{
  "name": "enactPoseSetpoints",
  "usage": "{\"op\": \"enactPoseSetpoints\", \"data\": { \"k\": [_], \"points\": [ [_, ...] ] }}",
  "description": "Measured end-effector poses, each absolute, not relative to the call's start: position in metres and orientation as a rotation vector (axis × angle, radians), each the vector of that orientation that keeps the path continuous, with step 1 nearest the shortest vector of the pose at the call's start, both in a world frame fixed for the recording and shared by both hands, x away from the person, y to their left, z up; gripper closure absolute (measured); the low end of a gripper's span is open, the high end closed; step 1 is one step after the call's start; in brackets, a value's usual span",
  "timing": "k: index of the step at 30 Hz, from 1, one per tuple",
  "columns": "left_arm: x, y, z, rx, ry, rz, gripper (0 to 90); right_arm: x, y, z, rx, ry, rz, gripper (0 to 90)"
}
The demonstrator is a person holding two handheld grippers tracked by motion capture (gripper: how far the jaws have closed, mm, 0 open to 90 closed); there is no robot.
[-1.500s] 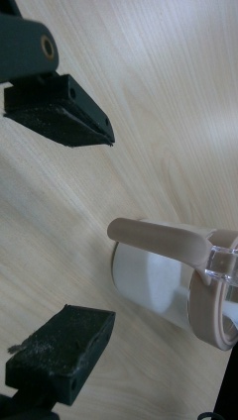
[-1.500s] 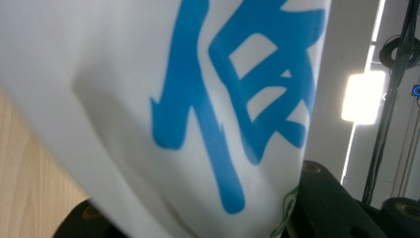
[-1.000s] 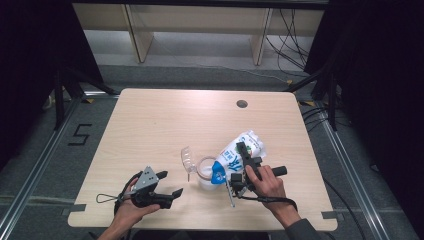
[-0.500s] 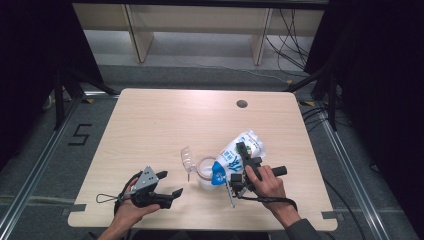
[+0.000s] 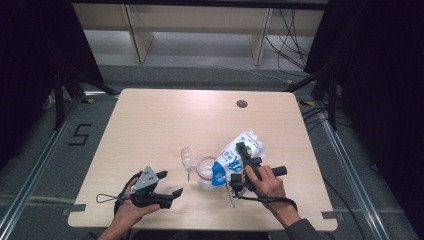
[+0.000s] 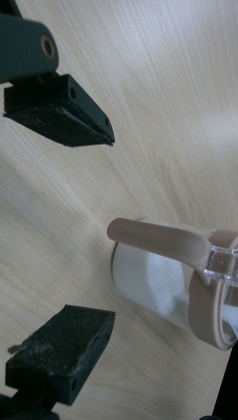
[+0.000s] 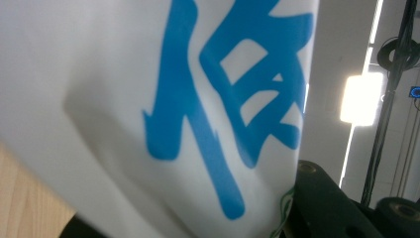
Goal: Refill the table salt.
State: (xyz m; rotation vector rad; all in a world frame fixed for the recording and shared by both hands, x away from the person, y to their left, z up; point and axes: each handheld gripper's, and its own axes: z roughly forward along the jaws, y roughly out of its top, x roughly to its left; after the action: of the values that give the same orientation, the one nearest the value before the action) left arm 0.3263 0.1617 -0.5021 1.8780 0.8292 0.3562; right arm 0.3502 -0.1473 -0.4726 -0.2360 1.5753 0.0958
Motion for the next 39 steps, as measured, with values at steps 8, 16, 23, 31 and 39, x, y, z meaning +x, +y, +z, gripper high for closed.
{"op": "enactPoseSetpoints", "data": {
  "k": [8, 16, 23, 31, 39],
  "points": [
    [0.3261, 0.1621, -0.5015, 1.884, 0.820, 0.366, 15.8, 0.3506, -0.1470, -0.4729, -0.243, 1.587, 0.093, 75.2],
    [0.3259, 0.1618, -0.5018, 1.880, 0.832, 0.362, 15.8, 0.3512, -0.1466, -0.4722, -0.245, 1.596, 0.095, 75.5],
    [0.3261, 0.1622, -0.5015, 1.884, 0.822, 0.369, 15.8, 0.3519, -0.1458, -0.4703, -0.254, 1.623, 0.068, 75.6],
    [0.3258, 0.1618, -0.5018, 1.879, 0.834, 0.362, 15.8, 0.3528, -0.1444, -0.4683, -0.272, 1.642, 0.065, 76.1],
    [0.3259, 0.1617, -0.5020, 1.879, 0.832, 0.357, 15.8, 0.3549, -0.1463, -0.4706, -0.113, 1.767, 0.177, 77.3]
  ]
}}
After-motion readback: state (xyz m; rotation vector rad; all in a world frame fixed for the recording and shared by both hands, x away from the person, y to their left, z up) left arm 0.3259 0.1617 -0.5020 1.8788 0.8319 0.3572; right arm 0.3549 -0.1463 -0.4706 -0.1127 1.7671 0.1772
